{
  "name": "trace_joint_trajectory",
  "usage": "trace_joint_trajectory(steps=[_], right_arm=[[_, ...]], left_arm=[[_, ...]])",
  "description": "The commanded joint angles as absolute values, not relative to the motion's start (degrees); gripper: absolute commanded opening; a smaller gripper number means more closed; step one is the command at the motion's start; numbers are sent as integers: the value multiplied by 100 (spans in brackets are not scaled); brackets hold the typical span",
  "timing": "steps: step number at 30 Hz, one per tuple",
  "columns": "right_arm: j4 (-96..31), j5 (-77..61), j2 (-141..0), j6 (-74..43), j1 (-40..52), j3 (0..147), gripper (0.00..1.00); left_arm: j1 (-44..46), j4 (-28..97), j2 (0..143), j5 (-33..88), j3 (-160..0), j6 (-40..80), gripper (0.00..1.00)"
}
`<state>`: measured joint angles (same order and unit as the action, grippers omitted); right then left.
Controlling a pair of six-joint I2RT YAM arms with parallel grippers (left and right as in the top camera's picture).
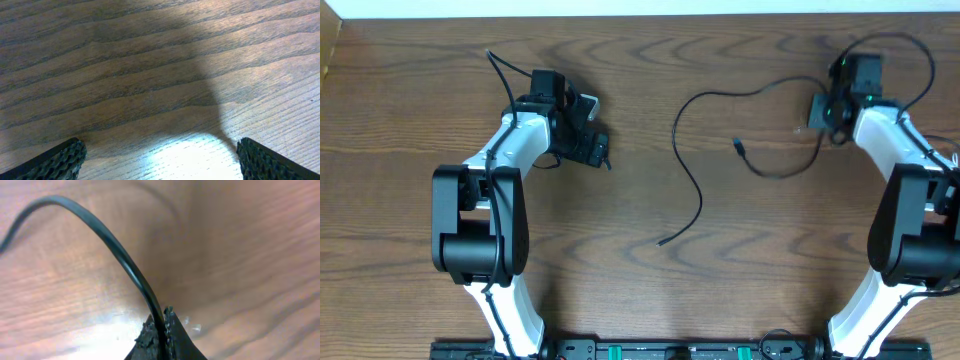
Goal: Untangle cables
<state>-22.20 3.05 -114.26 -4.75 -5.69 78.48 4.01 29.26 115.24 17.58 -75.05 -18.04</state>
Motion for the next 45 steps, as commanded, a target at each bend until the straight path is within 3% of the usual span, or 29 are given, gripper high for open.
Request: trace_joint_trajectory(steps=[1,11,19,45], right_arm=[[-2416,873,-11089,-456,-580,8670,1],[-3048,2434,-10755,150,-880,11201,1],[-3253,2790,-10696,397,-1518,13216,1],[-4952,2445,-10984,222,-1844,13096,1]], left_arm=[[392,2991,11432,1682,-7557,-1844,97],[392,2995,11432,1684,-7557,-1844,97],[392,2993,11432,1686,-7555,-1841,98],[392,3081,11432,1688,-7522,-1839,98]])
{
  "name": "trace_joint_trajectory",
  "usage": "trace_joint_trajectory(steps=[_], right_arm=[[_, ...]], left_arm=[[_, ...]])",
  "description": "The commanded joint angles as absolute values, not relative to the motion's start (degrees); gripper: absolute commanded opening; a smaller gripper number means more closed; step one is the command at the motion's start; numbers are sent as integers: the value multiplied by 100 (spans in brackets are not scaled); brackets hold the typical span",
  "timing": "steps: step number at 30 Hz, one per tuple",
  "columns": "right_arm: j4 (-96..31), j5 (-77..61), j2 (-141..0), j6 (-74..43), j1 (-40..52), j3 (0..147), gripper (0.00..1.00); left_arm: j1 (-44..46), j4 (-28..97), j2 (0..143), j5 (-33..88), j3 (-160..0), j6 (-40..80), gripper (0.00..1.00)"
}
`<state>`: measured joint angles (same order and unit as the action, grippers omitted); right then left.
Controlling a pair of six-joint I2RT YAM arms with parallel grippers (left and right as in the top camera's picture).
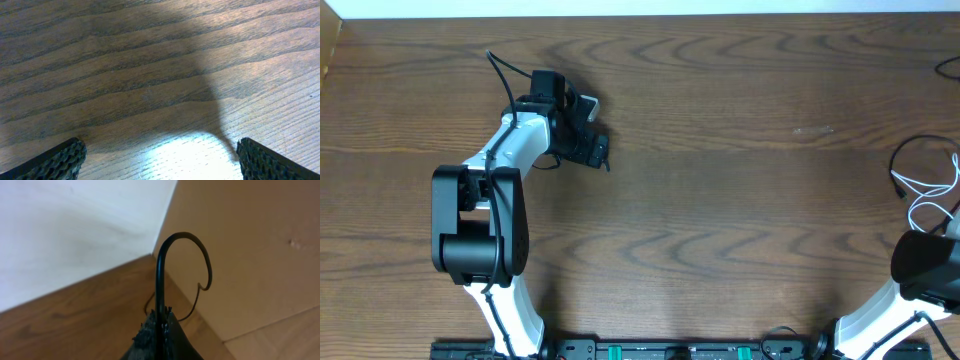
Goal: Untangle cables
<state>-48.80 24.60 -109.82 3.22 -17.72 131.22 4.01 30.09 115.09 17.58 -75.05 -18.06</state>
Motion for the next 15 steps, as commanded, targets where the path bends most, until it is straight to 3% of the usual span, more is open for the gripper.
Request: trace_joint_trajectory(steps=[1,15], right_arm=[[-5004,2445,-10984,222,-1859,13093,1],[-5546,2418,-10984,-357,-2268,11795,1]], left_arm=[[392,3081,11432,1686,-7522,-1839,98],[392,3083,11432,1688,-7522,-1837,98]])
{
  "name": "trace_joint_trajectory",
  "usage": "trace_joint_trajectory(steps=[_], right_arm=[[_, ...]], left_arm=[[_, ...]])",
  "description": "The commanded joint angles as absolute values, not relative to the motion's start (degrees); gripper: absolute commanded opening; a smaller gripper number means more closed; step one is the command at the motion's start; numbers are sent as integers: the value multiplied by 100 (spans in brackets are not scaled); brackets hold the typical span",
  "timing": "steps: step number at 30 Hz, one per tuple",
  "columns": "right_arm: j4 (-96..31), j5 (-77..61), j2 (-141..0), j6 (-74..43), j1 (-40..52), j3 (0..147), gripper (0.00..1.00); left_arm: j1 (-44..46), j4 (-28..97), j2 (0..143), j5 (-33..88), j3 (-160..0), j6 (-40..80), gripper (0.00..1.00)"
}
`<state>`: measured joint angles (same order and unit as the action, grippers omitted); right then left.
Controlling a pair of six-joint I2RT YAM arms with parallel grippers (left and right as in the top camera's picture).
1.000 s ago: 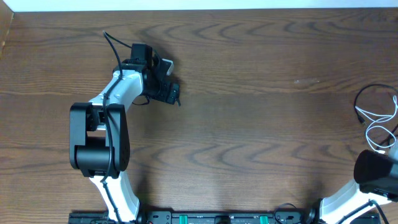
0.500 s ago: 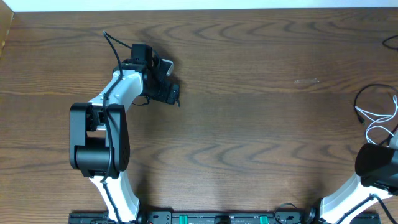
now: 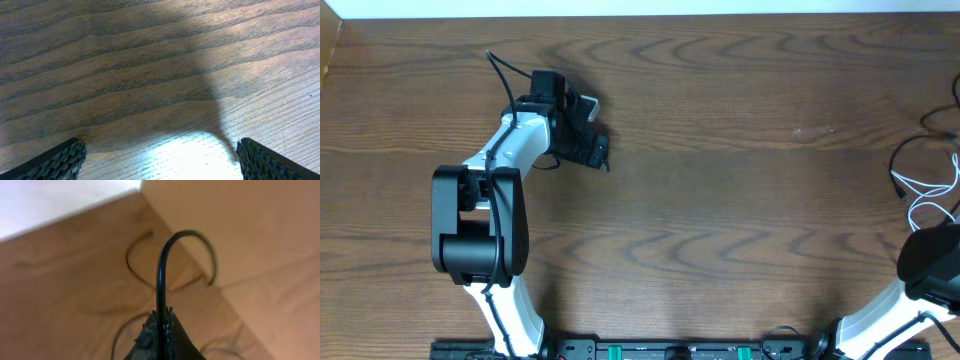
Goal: Untangle cables
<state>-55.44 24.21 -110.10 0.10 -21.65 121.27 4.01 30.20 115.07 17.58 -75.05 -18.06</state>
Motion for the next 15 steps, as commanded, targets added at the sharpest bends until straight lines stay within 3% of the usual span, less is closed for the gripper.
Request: trace_joint_trajectory(steps=[1,15], right_arm=[[-5533,2373,-10984,-397,-2283,11671,1],[-4523,2202,-10984,-838,-2329,10062,1]], left_arm=[[392,3083,11432,1688,-7522,-1837,97],[395,3081,11432,1750,-7522,-1837,97]])
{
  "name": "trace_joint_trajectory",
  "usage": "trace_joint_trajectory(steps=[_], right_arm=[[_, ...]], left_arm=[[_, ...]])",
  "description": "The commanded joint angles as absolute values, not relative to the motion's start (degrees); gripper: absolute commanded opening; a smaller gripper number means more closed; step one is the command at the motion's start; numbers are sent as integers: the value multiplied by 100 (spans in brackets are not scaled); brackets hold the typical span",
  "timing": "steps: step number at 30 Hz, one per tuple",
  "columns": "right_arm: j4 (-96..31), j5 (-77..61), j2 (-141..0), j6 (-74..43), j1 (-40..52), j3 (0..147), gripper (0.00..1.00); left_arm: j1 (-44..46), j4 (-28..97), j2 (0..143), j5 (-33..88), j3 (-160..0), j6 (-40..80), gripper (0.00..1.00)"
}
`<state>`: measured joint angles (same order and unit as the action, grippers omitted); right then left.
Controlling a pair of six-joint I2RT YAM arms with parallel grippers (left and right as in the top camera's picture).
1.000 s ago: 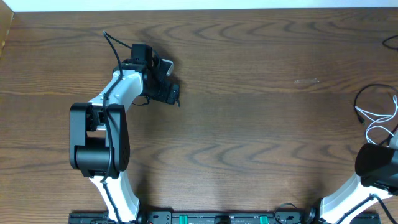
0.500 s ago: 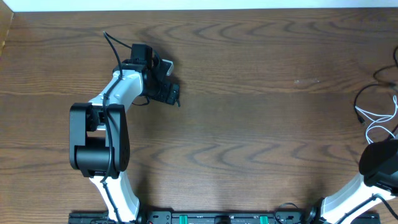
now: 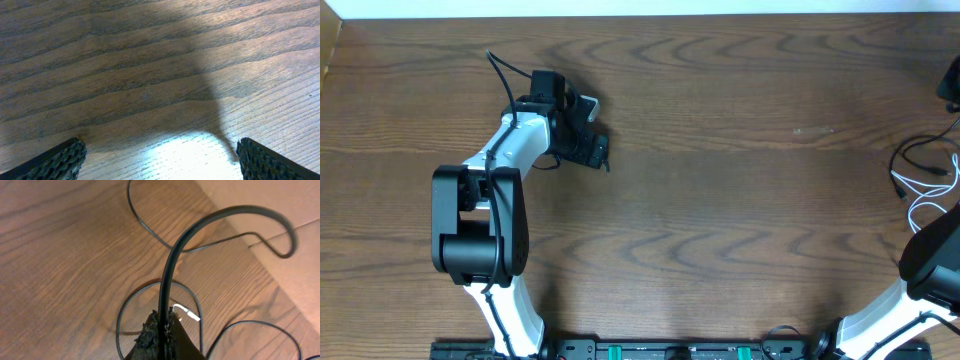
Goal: Untangle cables
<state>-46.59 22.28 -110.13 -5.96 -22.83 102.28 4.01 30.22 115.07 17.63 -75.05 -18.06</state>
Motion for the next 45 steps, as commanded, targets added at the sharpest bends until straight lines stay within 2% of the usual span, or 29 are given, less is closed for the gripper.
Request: trace_joint_trajectory(steps=[1,11,12,13,14,18,19,33,39,45], right_arm=[[-4442,2185,-10984,-838,-2327,9996,1],[-4115,1844,-11262,-982,-2495,9723,2],[-4132,1806,-11316,-985,-2510,9723,13],[-4167,1745,-11410,-982,-2526,9723,32],[-4204,1737,-11452,-985,-2530,9723,46],[-4348,1601,-11544,-1028,-2532,9721,96],[-4362,1586,-11544,-1037,-2530,9721,99],[-4880,1225,-11539,-1135,-2526,9723,99],[-5658,965,-11485,-1684,-2519,9725,99],[-6438,-8,-11321,-1693,-2519,9727,99]], left_arm=[[395,3081,11432,1747,-7522,-1837,98],[395,3081,11432,1750,-7522,-1837,98],[395,3081,11432,1750,-7522,-1837,98],[395,3081,11432,1750,-7522,-1837,97],[395,3081,11432,1750,-7522,-1837,98],[395,3081,11432,1747,-7522,-1837,97],[395,3081,11432,1750,-7522,-1837,98],[395,3083,11432,1750,-7522,-1835,98],[395,3085,11432,1750,-7522,-1835,98],[395,3083,11432,1750,-7522,-1835,98]])
